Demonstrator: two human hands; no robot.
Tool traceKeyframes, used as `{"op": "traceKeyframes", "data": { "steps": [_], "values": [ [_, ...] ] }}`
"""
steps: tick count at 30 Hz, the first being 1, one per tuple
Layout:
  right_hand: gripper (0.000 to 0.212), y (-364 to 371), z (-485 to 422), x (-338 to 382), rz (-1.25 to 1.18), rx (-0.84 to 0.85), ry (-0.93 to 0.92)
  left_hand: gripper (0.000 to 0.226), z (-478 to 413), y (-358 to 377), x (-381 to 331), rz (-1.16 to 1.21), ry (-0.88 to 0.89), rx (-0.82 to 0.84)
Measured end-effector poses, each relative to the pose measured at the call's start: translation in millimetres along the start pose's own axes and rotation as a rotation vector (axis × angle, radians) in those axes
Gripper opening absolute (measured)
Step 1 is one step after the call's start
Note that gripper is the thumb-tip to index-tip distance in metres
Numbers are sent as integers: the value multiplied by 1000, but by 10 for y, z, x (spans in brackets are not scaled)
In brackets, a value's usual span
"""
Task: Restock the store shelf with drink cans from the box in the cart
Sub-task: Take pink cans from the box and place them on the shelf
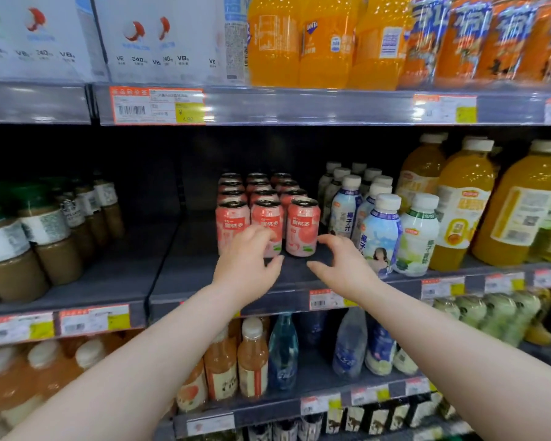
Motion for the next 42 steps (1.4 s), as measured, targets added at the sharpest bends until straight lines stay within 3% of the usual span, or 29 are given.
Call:
{"op": "traceKeyframes", "data": {
  "steps": [6,15,26,33,42],
  "values": [
    [59,-288,548,-116,210,53,-87,48,251,390,-542,-112,42,208],
    [59,-1800,2086,-1575,328,-35,270,54,813,1359,-2515,-19,219,400],
    [55,-3800,4994,-3053,380,-214,760,50,2209,2146,-5659,149,538,600],
    [41,-4460,5960,-3519,300,-364,927,49,2582,2486,-6780,175,681,676],
    [57,-4989,6307,-4509,401,-271,1097,46,2480,3564,-7747,179,736,750]
  ]
}}
Point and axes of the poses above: each hand's wrist, its own z-axis away from the middle knuckle, its own y-axis out of the palm, x = y × z, the point moved 10 cm from there along -z, towards the middle knuckle, and after that the axes turned 5 degrees about -z, right-handed, at the moved point
